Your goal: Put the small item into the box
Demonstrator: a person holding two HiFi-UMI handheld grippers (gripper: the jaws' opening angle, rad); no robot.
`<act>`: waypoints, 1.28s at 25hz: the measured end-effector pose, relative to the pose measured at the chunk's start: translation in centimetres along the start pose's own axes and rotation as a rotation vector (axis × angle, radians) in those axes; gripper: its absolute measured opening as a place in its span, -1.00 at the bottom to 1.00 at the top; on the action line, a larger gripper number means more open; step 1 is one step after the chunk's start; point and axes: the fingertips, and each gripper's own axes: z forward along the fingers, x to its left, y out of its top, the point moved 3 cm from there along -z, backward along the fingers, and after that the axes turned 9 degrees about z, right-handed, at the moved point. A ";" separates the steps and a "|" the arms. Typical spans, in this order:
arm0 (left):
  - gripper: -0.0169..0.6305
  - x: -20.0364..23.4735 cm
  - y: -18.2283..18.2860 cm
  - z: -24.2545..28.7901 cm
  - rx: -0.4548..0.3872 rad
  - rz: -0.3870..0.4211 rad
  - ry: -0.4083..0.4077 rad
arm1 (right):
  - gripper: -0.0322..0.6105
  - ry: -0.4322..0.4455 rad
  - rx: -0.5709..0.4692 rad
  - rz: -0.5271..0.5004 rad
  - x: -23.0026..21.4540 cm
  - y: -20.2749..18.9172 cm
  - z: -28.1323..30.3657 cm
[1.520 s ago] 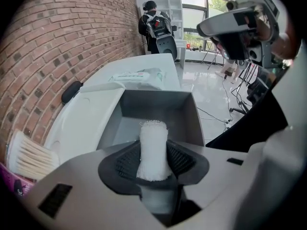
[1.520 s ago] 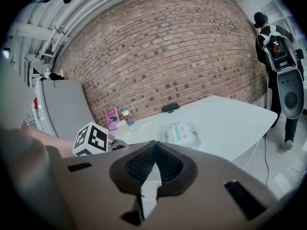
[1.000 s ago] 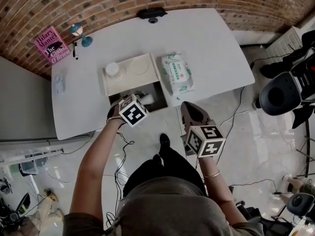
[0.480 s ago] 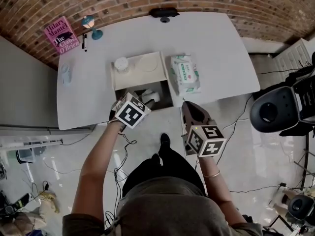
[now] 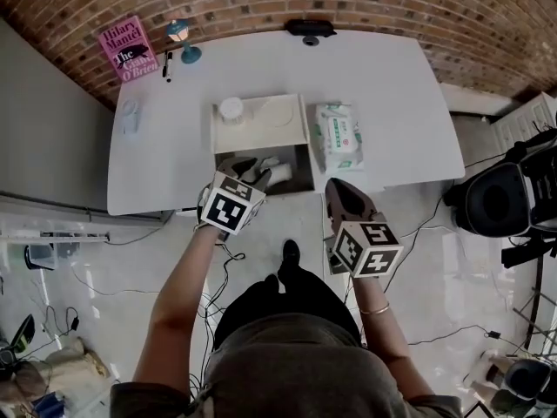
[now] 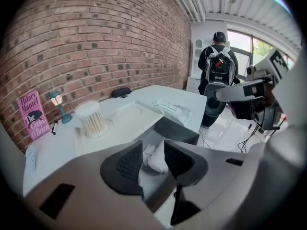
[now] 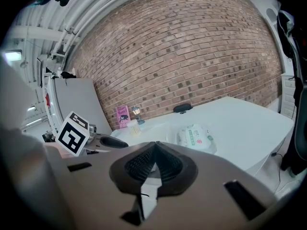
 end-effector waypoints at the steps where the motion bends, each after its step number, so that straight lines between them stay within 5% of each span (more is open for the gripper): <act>1: -0.49 0.1 0.0 -0.2 -0.012 -0.014 0.012 | -0.88 0.003 -0.001 -0.003 0.0 0.1 0.0; 32: -0.76 2.4 -2.6 -8.8 -0.253 -0.299 0.339 | -0.88 0.068 0.009 -0.092 4.3 0.6 1.1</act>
